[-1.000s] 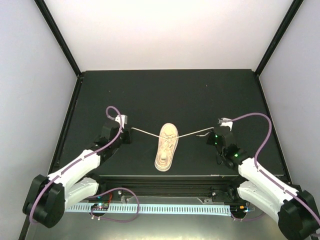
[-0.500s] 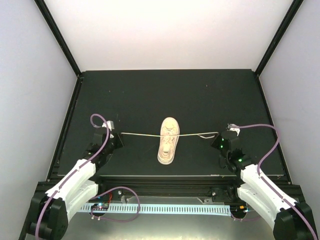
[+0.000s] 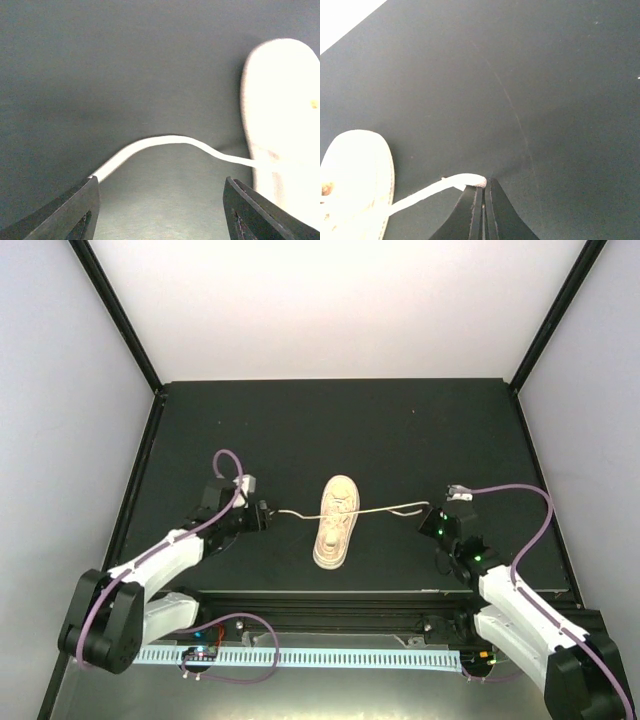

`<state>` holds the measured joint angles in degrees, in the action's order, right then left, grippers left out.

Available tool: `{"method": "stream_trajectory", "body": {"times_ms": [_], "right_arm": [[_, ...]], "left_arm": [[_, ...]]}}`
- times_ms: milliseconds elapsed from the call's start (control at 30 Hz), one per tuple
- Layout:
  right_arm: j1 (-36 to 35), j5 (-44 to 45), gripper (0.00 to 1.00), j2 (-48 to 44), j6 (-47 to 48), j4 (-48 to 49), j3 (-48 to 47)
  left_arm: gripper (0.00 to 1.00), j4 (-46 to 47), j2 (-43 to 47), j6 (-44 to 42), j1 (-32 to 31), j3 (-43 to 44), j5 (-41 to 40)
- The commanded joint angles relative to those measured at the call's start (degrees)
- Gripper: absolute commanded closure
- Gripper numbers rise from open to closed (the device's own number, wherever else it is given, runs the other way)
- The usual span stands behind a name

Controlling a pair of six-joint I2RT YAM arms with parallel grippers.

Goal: Tie the shoes

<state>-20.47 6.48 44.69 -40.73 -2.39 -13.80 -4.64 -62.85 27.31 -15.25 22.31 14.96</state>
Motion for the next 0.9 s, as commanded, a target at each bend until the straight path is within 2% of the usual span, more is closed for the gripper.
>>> {"method": "stream_trajectory", "body": {"times_ms": [0,167,233,300,367,667,867], "right_arm": [[0.5,-2.7,0.99,2.6,2.1,3.5,-1.5],[0.5,-5.0,0.98,5.0,2.1,6.1,-1.5],[0.5,-5.3,0.98,5.6,2.1,6.5,-1.7],[0.5,-5.4,0.98,5.9,2.5,6.5,-2.0],[0.5,-5.4,0.98,5.8,2.7,6.4,-2.1],[0.5,-5.9,0.98,6.7,2.9,7.5,-1.8],[0.5,-7.0,0.98,8.1,3.0,8.4,-2.0]], "left_arm": [[0.31,3.0,-3.3,-7.2,-6.1,4.8,7.3],[0.32,3.1,-9.1,-16.1,-15.8,9.9,10.3],[0.39,2.8,-13.2,-18.9,-17.9,11.9,9.9],[0.50,2.4,-16.6,-19.9,-18.7,13.6,8.7],[0.56,2.5,-19.0,-20.3,-18.9,14.5,7.2],[0.56,5.5,-23.0,-22.6,-19.3,15.6,7.8],[0.60,6.2,-24.7,-24.6,-19.8,16.5,3.2]]}}
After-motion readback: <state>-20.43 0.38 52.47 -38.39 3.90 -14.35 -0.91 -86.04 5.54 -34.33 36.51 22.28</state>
